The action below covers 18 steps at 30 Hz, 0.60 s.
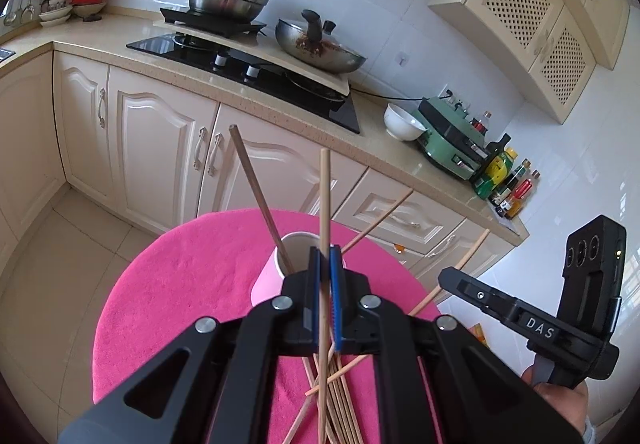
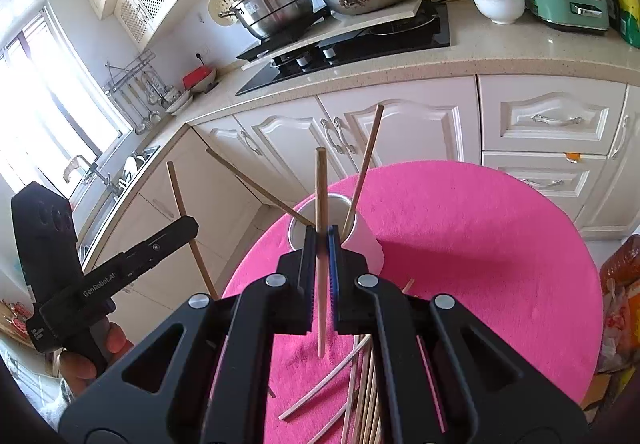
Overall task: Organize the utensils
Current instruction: 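Carry both held chopsticks upright over the cup and lower them in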
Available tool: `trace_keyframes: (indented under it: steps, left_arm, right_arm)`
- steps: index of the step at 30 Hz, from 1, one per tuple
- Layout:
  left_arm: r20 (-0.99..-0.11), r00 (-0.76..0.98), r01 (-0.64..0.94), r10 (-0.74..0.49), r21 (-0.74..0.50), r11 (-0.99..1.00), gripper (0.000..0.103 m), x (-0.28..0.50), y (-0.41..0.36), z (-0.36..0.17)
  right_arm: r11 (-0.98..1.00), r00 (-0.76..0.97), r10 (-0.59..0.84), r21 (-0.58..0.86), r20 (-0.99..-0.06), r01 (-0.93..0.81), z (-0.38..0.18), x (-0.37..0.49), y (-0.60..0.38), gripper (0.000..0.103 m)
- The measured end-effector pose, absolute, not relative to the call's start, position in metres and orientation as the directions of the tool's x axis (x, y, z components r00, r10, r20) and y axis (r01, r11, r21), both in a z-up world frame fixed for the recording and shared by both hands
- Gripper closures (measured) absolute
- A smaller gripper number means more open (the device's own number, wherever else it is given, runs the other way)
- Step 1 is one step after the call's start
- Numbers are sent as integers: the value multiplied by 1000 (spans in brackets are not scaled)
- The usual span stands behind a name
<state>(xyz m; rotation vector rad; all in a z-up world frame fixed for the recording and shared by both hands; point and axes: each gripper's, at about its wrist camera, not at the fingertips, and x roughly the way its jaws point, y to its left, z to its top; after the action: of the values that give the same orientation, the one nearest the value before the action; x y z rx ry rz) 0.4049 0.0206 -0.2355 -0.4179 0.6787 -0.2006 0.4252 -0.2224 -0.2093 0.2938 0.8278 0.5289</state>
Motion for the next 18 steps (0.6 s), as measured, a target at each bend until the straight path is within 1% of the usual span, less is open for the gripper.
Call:
trace_keyframes:
  steps: [2,7,10,18]
  left_arm:
    - [-555,771,50,-314,-438,898,98,405,21,-231]
    - [-489,821,79,-296,-415,906,98,414,17,-204]
    - [-445,854,89,-269,-385,919,98,429,14,-189]
    - [-375,908,63,-185,-314,947,98,468,4,-172]
  right_arm:
    - [828,565,558,452,-608,-332,-205,426,-224,97]
    - [823,595,564,448,-572,-350,-181,430,-225,97]
    - [827,621,559,429,-550,-364,-163,434,-224,97]
    - [833,678,544,413,-495,-367,-132,456,-224,97]
